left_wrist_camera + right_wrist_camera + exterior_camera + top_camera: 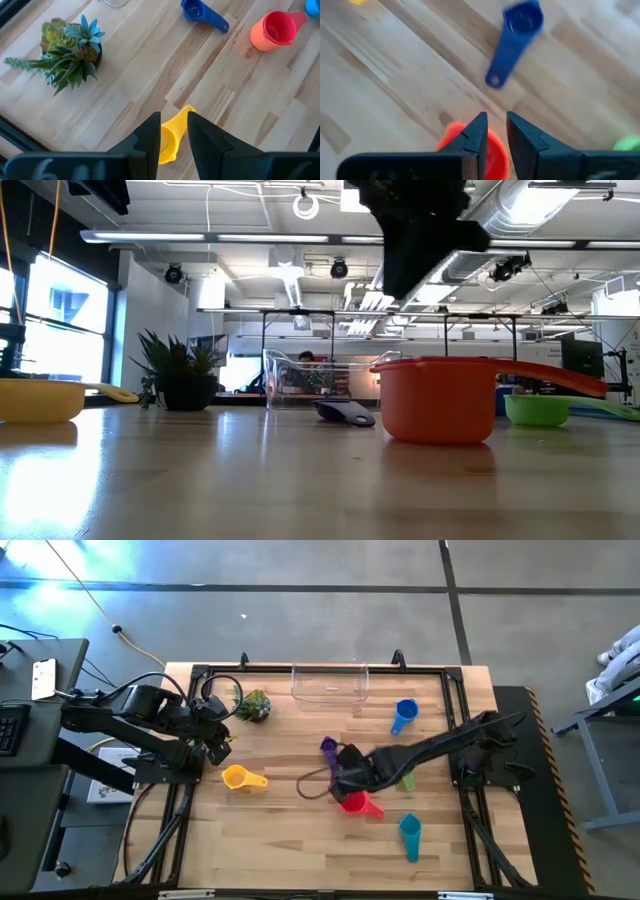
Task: Nest measuring cups in basket
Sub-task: Move the yellow measuring cup to the center of the table
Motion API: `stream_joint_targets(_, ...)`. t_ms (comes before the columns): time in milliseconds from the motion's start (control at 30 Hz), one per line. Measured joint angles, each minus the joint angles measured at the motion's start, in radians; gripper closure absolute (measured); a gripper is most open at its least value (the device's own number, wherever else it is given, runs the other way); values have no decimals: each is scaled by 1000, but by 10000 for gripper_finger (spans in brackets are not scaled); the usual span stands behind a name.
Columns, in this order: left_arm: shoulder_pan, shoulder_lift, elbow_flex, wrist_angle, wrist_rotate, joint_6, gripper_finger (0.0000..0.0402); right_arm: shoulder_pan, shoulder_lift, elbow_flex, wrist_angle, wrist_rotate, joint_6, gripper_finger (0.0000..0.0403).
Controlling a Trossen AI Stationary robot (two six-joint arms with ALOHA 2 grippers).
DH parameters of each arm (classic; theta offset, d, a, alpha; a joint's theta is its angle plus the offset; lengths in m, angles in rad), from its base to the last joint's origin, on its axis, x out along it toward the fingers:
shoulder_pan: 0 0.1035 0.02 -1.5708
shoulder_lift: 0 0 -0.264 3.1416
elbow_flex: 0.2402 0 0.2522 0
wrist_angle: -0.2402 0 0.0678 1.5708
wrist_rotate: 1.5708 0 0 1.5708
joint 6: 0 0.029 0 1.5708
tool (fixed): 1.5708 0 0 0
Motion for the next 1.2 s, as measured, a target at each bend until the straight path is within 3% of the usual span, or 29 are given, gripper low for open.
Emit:
stream_joint_targets(233, 0, 0, 0, -35, 9, -164, 316, -113, 0, 127, -1, -43, -347, 339)
stream_joint_targets(567, -1, 31, -1, -122, 46, -448, 316, -311, 0, 325, -34, -224, -801, 339)
stream_joint_targets(867, -2, 51, -178, -111, 180, -583, 316, -426, 0, 456, -151, -239, -1010, 339)
stream_joint_targets(1200, -2, 51, -395, 131, 238, -582, 283, -489, 0, 465, -188, -240, -1118, 339)
